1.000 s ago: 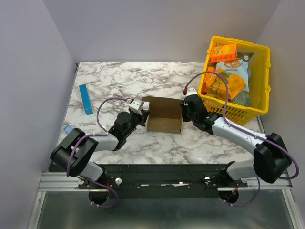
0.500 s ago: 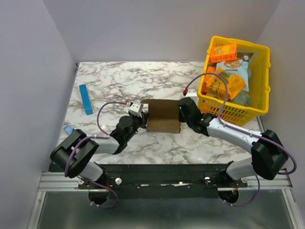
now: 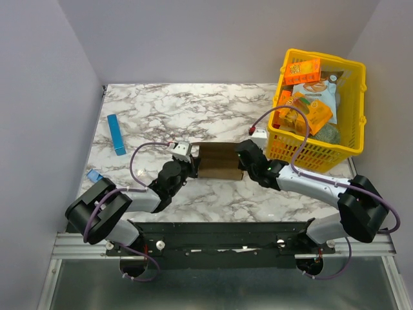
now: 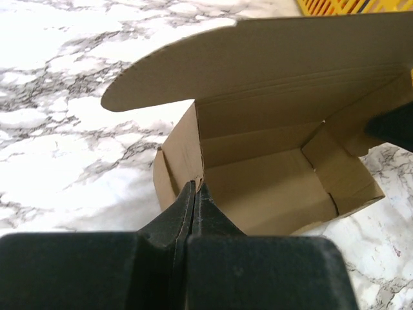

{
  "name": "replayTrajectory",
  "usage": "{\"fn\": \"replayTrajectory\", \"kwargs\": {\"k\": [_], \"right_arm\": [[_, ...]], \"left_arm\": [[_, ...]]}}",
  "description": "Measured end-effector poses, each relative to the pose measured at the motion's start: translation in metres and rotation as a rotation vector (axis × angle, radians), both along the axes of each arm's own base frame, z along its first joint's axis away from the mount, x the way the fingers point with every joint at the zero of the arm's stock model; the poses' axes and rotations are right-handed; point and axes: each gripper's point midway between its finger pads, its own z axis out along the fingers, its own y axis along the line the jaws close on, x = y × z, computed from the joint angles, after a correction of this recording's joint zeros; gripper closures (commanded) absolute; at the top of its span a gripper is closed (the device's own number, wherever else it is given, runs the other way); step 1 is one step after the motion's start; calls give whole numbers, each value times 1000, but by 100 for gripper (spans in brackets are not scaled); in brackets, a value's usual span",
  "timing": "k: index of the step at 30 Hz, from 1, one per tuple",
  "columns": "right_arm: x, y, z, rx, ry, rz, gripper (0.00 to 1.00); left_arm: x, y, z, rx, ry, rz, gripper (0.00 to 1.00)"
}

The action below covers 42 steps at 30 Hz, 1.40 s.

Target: Fold the paper box

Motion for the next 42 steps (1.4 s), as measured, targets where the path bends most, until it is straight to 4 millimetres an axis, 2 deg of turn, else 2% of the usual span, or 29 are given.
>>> {"fn": "replayTrajectory", "kwargs": {"k": [8, 11, 12, 15, 19, 24, 25, 26, 27, 28, 29, 34, 37, 39, 42], "right_arm": [[-13, 2, -10, -2, -10, -37, 82], [-17, 2, -13, -2, -14, -48, 70], [-19, 3, -14, -2, -13, -50, 59], [-28, 3, -20, -10, -3, -51, 45], [-43, -2, -29, -40, 14, -41, 35], [-61, -2, -19, -23, -3, 3, 26], [-65, -1, -16, -17, -9, 18, 18], [-69, 0, -14, -13, -15, 36, 15], [-75, 1, -13, -12, -18, 63, 7], [-80, 1, -12, -14, -19, 89, 3], [-86, 2, -14, -13, -17, 121, 2], [-120, 7, -28, 0, 3, 328, 8], [-143, 17, -27, 54, -9, 503, 8], [-154, 26, -10, 113, -46, 601, 8], [-160, 37, 34, 205, -144, 686, 9]], "left_arm": [[-10, 8, -14, 9, 57, 46, 100], [-14, 10, -18, 11, 72, 63, 100], [-15, 11, -19, 13, 77, 70, 100], [-19, 15, -24, 30, 93, 90, 100], [-22, 20, -26, 51, 99, 119, 100], [-23, 24, -26, 77, 95, 143, 100], [-23, 24, -27, 84, 93, 146, 100], [-23, 24, -27, 89, 93, 148, 100], [-23, 25, -27, 96, 92, 150, 100], [-23, 25, -26, 100, 92, 153, 100], [-23, 25, -27, 104, 91, 154, 100], [-23, 26, -27, 116, 89, 157, 100], [-23, 26, -27, 119, 89, 162, 100], [-23, 26, -27, 120, 88, 160, 100], [-23, 26, -27, 124, 87, 161, 100]]}}
